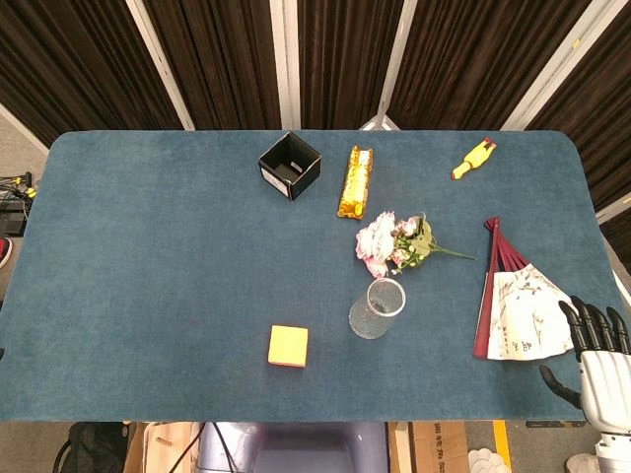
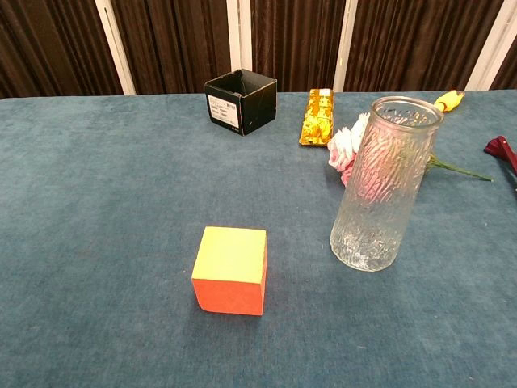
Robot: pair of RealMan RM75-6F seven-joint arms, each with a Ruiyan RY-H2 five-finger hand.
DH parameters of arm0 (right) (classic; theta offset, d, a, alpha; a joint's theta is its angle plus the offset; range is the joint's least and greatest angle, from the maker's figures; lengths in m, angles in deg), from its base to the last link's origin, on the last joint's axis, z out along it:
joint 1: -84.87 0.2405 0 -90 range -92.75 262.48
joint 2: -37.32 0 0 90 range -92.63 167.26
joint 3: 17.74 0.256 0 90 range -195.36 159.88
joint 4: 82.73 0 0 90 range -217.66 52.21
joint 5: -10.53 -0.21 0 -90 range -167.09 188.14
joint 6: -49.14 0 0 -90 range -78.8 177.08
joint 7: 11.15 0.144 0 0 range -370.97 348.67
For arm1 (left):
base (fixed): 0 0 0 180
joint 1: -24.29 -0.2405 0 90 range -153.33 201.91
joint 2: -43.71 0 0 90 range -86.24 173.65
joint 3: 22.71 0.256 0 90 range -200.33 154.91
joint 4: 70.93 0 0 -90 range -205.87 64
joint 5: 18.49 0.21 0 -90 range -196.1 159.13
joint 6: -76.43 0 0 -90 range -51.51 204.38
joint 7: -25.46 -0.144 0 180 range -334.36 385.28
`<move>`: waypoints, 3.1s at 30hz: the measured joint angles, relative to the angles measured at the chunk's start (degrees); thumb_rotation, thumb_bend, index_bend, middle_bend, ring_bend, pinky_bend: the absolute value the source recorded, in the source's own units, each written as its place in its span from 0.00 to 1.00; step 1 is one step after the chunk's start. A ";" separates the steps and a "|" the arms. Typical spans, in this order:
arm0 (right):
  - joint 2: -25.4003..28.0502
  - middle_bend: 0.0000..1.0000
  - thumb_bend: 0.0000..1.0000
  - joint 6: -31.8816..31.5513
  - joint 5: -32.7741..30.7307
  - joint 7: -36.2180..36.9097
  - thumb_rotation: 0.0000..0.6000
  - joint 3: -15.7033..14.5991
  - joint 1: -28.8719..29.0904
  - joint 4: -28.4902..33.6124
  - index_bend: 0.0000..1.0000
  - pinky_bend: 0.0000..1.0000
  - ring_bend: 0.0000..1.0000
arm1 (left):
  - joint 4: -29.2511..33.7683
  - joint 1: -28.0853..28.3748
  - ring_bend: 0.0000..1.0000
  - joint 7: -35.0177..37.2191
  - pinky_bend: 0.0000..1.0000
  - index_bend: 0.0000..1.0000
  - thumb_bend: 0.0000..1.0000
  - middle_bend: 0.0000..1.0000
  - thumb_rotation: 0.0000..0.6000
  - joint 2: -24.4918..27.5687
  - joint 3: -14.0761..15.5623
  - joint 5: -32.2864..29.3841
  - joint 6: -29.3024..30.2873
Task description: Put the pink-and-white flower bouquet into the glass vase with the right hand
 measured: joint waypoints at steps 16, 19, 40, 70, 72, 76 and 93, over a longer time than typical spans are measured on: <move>0.55 0.09 0.24 0.46 0.32 2.14 1.00 -0.34 0.06 -0.06 0.10 0.00 0.10 | 0.30 -0.71 0.00 0.14 0.02 0.08 0.25 0.00 1.00 -0.15 0.44 1.56 1.94; 0.74 0.09 0.24 1.01 -0.15 2.64 1.00 -0.29 0.21 0.01 0.10 0.00 0.10 | 0.08 -0.58 0.00 0.65 0.02 0.08 0.25 0.00 1.00 -0.25 0.06 1.16 1.88; 1.84 0.05 0.18 20.52 -8.73 9.20 1.00 6.87 15.29 0.60 0.06 0.00 0.03 | -1.74 -2.77 0.00 3.17 0.02 0.07 0.25 0.00 1.00 -0.54 -0.97 1.15 6.47; -17.26 0.04 0.18 52.21 -49.61 -6.34 1.00 13.72 48.13 -22.98 0.05 0.00 0.03 | -0.46 -2.96 0.00 -1.83 0.02 0.07 0.25 0.00 1.00 -1.41 -1.98 -1.21 6.52; -18.62 0.04 0.18 53.09 -50.64 -6.59 1.00 13.41 49.24 -24.96 0.05 0.00 0.03 | -0.35 -2.84 0.00 -2.45 0.02 0.07 0.25 0.00 1.00 -1.56 -1.98 -1.27 6.35; -21.07 0.04 0.18 55.35 -52.34 -6.35 1.00 13.06 51.12 -28.58 0.05 0.00 0.03 | -0.18 -2.44 0.00 -4.15 0.02 0.07 0.25 0.00 1.00 -2.03 -2.04 -1.41 5.98; -27.69 0.31 0.18 57.91 -52.57 -2.33 1.00 13.18 56.02 -37.64 0.27 0.00 0.30 | 0.45 -1.33 0.00 -6.07 0.02 0.09 0.25 0.00 1.00 -2.39 -1.85 -1.77 3.83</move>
